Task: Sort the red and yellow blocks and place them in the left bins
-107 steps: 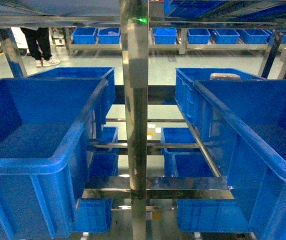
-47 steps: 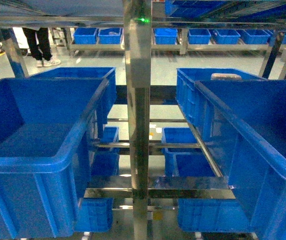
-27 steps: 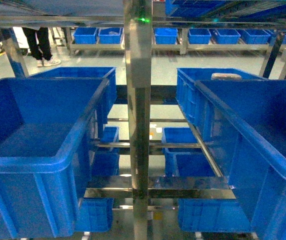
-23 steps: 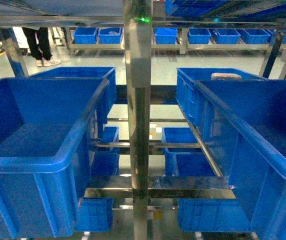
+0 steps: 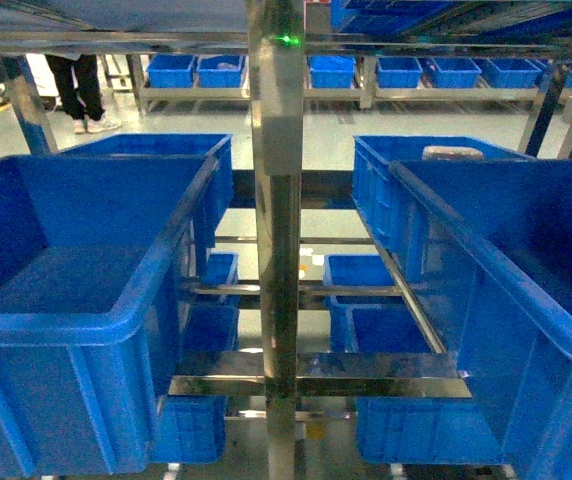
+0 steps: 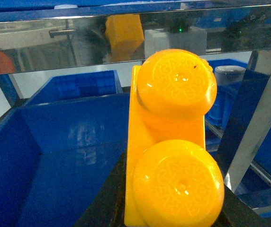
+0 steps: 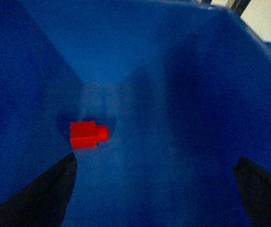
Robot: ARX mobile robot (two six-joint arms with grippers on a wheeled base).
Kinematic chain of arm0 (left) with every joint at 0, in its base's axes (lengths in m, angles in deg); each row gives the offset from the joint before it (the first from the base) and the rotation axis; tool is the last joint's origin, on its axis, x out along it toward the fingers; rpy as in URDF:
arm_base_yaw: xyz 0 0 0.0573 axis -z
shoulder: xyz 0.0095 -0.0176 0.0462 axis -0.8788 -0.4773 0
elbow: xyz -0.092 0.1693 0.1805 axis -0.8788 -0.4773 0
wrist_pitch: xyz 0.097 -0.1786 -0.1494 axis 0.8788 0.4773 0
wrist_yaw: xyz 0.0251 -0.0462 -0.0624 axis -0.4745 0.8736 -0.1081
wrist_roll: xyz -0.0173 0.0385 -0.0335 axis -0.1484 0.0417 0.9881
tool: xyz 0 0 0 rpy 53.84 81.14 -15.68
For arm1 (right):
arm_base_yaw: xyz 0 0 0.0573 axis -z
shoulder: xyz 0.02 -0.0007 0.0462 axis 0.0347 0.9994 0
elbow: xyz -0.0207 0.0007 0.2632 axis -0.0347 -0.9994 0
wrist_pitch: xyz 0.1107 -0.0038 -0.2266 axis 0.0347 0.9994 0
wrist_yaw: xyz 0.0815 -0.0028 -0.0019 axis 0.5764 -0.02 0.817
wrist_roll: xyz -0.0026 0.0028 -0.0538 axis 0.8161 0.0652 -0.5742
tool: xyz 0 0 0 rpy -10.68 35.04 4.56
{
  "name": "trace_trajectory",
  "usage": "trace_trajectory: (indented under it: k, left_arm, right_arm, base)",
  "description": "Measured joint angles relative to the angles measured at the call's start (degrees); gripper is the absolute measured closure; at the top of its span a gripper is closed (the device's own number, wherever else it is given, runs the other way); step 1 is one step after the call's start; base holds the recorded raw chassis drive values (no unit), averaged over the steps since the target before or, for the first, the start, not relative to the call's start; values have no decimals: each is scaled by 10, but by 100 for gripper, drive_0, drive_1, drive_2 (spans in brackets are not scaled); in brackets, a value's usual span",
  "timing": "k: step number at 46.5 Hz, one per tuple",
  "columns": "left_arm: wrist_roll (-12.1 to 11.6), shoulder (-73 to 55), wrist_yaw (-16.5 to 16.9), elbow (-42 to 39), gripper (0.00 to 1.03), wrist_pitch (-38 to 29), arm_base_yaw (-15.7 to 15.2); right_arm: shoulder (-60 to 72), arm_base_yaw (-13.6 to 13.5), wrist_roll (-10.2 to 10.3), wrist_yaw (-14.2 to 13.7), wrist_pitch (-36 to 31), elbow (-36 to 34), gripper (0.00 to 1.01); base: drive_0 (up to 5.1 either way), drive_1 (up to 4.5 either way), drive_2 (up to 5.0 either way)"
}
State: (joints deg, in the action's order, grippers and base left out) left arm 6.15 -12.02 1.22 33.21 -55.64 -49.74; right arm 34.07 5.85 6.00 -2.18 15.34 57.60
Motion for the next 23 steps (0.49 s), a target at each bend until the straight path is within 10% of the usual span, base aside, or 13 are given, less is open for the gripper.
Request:
trace_trajectory:
  k: [23]
  left_arm:
    - [0, 0, 0, 0, 76, 0, 0]
  right_arm:
    - [-190, -3, 42, 7, -121, -243, 3]
  base:
    - [0, 0, 0]
